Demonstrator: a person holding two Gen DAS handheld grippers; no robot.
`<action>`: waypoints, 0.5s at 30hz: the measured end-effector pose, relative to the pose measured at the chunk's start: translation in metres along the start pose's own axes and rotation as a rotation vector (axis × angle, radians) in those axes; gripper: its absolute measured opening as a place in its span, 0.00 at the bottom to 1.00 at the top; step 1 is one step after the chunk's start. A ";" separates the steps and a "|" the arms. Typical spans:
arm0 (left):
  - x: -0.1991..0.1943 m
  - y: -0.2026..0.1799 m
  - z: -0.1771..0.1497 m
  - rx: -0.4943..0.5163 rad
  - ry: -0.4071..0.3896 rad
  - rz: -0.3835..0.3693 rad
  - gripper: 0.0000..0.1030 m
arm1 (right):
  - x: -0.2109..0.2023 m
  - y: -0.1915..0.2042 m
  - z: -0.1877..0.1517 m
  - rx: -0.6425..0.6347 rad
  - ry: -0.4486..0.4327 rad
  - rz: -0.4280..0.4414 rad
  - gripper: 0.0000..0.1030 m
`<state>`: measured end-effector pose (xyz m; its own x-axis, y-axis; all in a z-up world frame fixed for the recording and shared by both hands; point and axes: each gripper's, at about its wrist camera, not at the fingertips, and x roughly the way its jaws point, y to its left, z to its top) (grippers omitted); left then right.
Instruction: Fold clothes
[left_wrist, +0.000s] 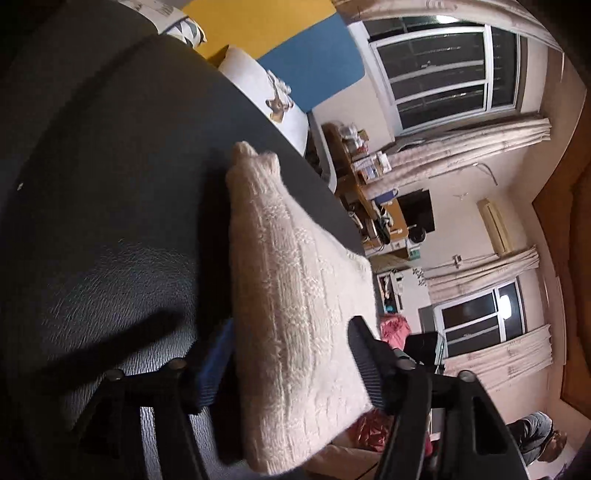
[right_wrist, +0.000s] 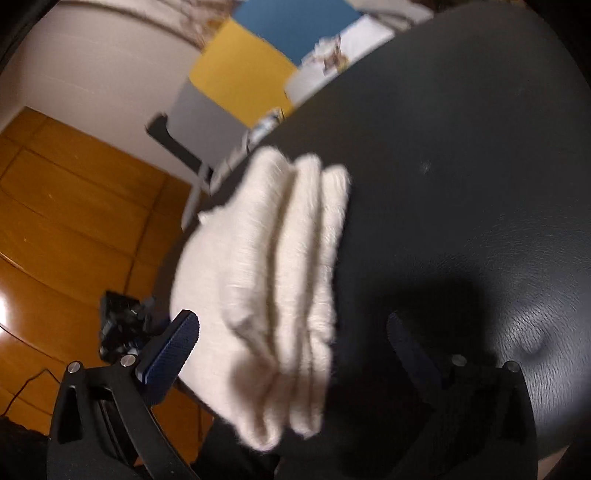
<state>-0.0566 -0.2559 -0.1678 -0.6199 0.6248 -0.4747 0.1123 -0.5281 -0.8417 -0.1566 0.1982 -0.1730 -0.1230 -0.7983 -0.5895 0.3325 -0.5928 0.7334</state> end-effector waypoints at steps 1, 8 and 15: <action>0.004 0.000 0.001 0.000 0.009 -0.002 0.65 | 0.007 0.001 0.003 -0.009 0.029 0.004 1.00; 0.029 0.010 0.006 -0.011 0.076 -0.011 0.66 | 0.039 0.002 0.014 -0.013 0.140 0.074 1.00; 0.052 0.006 0.016 0.001 0.122 -0.020 0.68 | 0.060 0.013 0.024 -0.030 0.197 0.087 1.00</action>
<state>-0.1007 -0.2353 -0.1937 -0.5232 0.7005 -0.4854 0.0998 -0.5152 -0.8512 -0.1824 0.1402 -0.1902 0.0913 -0.8086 -0.5812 0.3623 -0.5167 0.7758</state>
